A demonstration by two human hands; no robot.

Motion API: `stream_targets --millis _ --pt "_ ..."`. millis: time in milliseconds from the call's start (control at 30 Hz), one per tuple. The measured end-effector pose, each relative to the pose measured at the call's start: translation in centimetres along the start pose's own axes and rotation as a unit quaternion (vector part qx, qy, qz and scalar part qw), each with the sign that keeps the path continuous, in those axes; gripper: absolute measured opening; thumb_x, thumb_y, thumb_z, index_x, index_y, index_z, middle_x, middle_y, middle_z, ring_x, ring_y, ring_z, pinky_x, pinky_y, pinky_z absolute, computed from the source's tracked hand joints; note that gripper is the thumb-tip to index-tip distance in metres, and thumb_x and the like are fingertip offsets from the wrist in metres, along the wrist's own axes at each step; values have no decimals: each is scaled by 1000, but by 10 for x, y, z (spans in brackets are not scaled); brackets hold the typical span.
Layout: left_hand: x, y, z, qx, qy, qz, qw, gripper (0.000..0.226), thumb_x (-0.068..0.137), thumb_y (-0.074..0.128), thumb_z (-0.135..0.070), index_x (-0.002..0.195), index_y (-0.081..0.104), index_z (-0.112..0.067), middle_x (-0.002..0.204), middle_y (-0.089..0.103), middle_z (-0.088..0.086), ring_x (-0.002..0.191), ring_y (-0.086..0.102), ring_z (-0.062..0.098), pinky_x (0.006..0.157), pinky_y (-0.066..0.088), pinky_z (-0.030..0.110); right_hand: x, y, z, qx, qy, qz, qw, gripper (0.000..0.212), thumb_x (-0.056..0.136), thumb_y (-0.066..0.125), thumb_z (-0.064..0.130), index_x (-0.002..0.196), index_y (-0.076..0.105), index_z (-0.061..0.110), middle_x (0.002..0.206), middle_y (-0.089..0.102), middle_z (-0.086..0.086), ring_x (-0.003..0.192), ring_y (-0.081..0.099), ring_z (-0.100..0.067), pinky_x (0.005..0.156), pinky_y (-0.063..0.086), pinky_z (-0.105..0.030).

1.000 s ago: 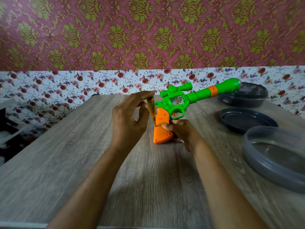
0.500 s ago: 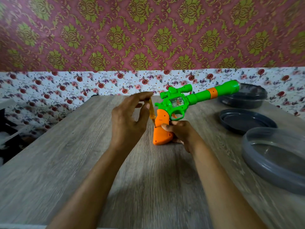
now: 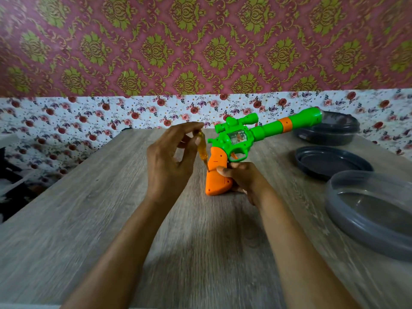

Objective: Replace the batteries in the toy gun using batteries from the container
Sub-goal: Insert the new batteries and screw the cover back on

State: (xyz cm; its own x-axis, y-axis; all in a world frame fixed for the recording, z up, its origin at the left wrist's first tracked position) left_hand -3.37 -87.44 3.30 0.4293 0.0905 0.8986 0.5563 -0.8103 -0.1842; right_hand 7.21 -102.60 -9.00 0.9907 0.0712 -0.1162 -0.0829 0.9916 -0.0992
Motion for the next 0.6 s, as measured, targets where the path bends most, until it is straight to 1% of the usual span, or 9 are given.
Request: stream_targets --millis 100,167,233,267,333,400,433,500,600 --pt "-1 1 -1 -7 1 6 1000 26 87 58 -3 107 65 -18 106 63 -15 97 61 -5 82 48 11 0 0 0 5 0 0 1000 29 85 63 15 114 62 12 120 62 -14 114 57 -29 98 46 -44" --pt "-2 3 -1 -21 2 16 1000 21 87 59 -11 105 67 -18 113 62 -11 105 62 4 82 50 16 0 0 1 0 -2 0 1000 29 85 64 16 113 63 13 120 62 -14 113 58 -30 98 46 -46" --pt "-2 4 -1 -20 2 19 1000 17 84 64 -18 101 67 -18 114 60 -3 103 60 7 78 49 16 0 1 1 -3 -4 4 1000 29 85 64 16 114 63 14 121 63 -14 112 58 -29 98 46 -46" --pt "-1 4 -1 -15 5 15 1000 15 83 67 -18 98 66 -17 108 59 0 97 59 8 74 49 17 0 2 1 -2 -6 8 1000 29 85 63 16 114 63 14 120 63 -13 110 59 -27 98 47 -44" --pt "-1 3 0 -7 5 2 1000 13 81 71 -14 93 65 -11 95 56 0 83 56 4 68 48 17 -2 3 3 2 -13 14 1000 29 86 62 14 115 62 12 118 64 -13 100 60 -22 93 48 -40" --pt "-2 2 3 -11 -7 -6 1000 15 82 70 -10 94 64 -6 88 57 -4 78 56 -4 68 46 10 -2 3 5 3 -16 14 1000 30 86 61 13 116 62 12 117 64 -13 96 58 -20 90 48 -38" --pt "-2 3 4 -17 -14 -5 1000 17 83 69 -10 98 63 -5 87 59 -8 80 58 -7 71 46 8 -2 2 5 2 -16 13 1000 30 86 62 14 116 63 12 117 64 -12 96 58 -20 90 48 -38" --pt "-3 6 5 -24 -19 9 999 21 85 66 -11 106 64 -8 92 61 -13 85 60 -10 76 47 8 -2 2 4 5 -15 10 1000 31 85 63 14 116 63 12 117 64 -12 103 60 -24 91 48 -39" --pt "-3 9 2 -19 0 23 1000 24 89 60 -8 111 63 -16 107 62 -11 97 59 -10 82 49 12 -3 0 3 6 -13 4 1000 30 84 63 14 114 63 12 118 64 -13 111 59 -28 97 47 -43"
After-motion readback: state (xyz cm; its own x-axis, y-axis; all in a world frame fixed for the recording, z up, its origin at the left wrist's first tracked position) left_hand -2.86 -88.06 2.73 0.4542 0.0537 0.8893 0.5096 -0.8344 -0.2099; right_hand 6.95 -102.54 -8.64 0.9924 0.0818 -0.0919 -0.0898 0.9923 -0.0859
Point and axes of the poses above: each hand's wrist, its own x-axis towards the middle knuckle, its own y-axis out of the palm, z = x × y, the point moved 8 cm from there along x, towards the middle knuckle
